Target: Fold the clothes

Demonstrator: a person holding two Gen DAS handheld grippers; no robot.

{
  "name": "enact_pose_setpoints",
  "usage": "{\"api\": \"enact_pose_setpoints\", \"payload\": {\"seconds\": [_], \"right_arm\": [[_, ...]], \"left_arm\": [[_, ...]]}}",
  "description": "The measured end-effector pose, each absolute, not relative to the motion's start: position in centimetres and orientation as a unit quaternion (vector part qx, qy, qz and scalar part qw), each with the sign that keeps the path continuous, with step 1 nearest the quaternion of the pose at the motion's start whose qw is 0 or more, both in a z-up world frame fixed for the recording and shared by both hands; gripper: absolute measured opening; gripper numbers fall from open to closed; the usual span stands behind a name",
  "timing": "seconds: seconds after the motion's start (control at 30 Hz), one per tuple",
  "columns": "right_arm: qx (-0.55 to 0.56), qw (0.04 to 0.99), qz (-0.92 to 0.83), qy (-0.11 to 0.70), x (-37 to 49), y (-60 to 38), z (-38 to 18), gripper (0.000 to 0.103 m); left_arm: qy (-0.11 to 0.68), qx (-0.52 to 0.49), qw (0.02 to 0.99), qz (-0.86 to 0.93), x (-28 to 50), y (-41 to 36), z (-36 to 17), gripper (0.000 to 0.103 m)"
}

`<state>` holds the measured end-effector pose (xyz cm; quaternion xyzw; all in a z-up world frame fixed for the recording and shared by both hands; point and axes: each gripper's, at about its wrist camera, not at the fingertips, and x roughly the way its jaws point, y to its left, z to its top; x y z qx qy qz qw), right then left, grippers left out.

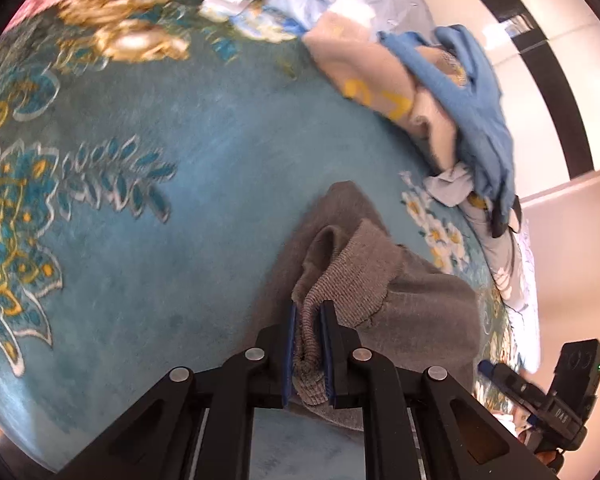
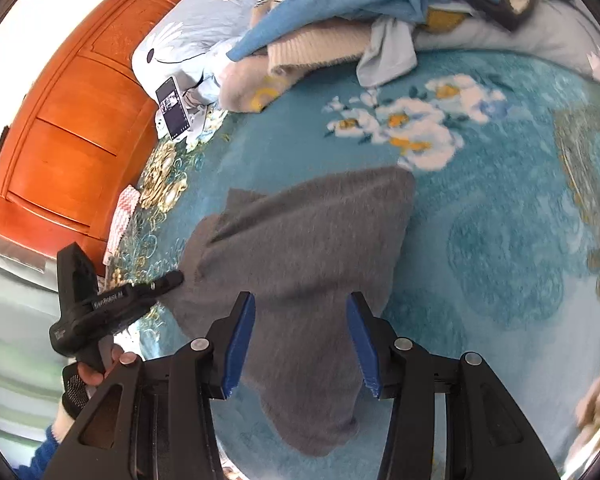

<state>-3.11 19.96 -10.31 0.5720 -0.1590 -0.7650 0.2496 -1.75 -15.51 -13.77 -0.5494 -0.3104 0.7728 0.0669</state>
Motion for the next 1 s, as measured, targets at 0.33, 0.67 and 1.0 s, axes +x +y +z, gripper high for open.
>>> {"api": "enact_pose_setpoints", "payload": {"seconds": [0.33, 0.67, 1.0], "right_arm": [[0.623, 0.247, -0.735, -0.103, -6.2, 17.4, -15.0, 0.049], [0.597, 0.256, -0.751, -0.118, -4.3, 19.7, -12.1, 0.049], [0.591, 0.287, -0.749, -0.09, 0.6, 19.2, -10.7, 0.049]], "left_arm": [[-0.328, -0.554, 0.064, 0.763, -1.4, -15.5, -14.1, 0.014], [-0.292, -0.539, 0.053, 0.789, -1.3, -14.8, -10.9, 0.019], [-0.219, -0.561, 0.13, 0.788, -3.5, -8.3, -10.4, 0.024]]}}
